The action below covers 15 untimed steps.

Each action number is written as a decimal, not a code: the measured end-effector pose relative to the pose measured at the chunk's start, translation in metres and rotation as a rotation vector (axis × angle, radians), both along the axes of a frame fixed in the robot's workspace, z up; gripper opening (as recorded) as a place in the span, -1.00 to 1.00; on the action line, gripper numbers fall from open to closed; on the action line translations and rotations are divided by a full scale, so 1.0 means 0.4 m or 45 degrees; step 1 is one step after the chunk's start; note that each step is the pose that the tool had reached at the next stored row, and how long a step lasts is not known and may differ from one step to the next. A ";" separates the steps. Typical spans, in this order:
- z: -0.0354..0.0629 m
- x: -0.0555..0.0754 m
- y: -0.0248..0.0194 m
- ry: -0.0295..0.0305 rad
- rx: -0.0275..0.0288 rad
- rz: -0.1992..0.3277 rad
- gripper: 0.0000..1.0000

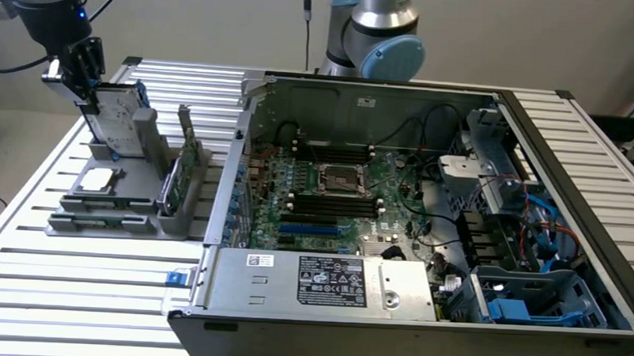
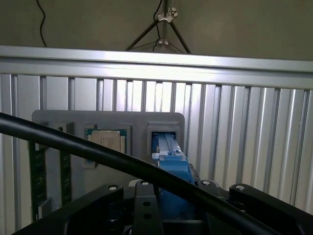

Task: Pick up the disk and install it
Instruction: 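Pick up the disk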

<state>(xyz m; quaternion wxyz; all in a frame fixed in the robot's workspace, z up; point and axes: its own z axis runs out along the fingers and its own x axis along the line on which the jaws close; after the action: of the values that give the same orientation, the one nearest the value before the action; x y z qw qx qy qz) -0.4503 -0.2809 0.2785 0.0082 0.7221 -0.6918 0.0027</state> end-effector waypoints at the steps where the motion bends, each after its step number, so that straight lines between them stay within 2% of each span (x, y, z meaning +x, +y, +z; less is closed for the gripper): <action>1: 0.000 0.000 0.000 0.0000 0.0000 0.000 -0.34; 6: 0.004 0.000 0.000 -0.0010 0.0003 0.000 -0.34; 15: 0.033 0.000 0.004 -0.0002 -0.0005 0.000 -0.34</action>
<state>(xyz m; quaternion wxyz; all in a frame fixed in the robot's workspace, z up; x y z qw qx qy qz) -0.4503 -0.2794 0.2917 0.0083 0.7220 -0.6918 0.0029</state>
